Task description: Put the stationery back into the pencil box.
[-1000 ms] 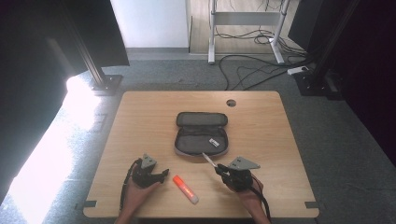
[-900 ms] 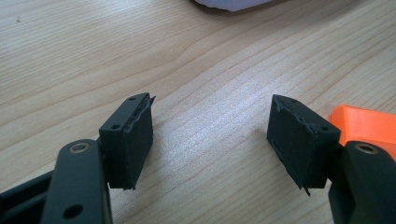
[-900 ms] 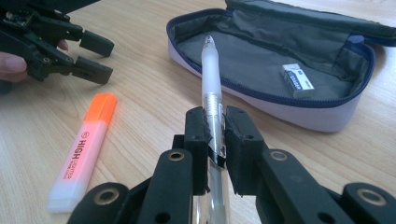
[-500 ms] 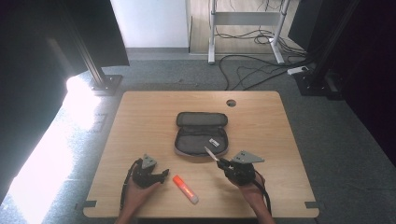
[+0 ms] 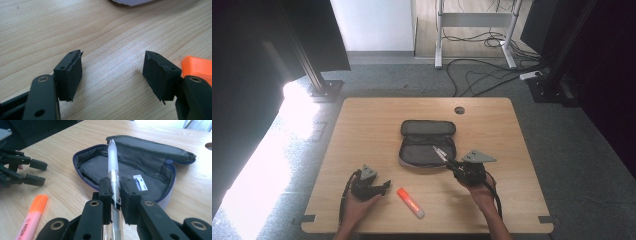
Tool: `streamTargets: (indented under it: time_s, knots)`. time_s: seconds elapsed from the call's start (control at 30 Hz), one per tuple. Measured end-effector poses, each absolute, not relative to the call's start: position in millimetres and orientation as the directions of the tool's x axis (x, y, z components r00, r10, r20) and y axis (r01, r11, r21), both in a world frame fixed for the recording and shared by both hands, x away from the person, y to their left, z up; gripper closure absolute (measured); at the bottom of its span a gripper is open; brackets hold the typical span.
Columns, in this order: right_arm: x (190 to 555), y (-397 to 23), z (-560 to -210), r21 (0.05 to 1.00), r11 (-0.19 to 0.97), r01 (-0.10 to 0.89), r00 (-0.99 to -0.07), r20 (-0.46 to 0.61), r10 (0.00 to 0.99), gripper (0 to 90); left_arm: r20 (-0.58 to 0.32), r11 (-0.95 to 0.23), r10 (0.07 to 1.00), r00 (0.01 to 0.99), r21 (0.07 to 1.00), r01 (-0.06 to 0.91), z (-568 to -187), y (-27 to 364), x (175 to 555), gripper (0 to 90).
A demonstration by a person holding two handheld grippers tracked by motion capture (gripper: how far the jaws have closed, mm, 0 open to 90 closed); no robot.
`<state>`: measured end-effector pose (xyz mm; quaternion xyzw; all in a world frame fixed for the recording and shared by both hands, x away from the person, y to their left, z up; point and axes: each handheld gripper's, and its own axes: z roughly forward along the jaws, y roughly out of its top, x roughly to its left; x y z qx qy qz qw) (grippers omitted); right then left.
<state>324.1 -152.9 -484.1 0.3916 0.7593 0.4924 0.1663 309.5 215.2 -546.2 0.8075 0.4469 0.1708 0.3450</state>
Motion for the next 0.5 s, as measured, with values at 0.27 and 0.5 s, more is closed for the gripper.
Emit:
streamTargets:
  time_s: [0.27,0.5]
  knots:
    - [341.3,-146.7,-479.6,0.878,0.226,0.423,-0.657,0.125,0.744,79.1,-0.022,-0.369,0.841,0.541,0.708,0.602,-546.3,213.8,308.9,32.1]
    - [350.8,-141.7,-474.4,0.876,0.238,0.419,-0.663,0.116,0.739,79.0,-0.015,-0.374,0.840,0.542,0.707,0.600,-546.3,213.3,308.7,32.1]
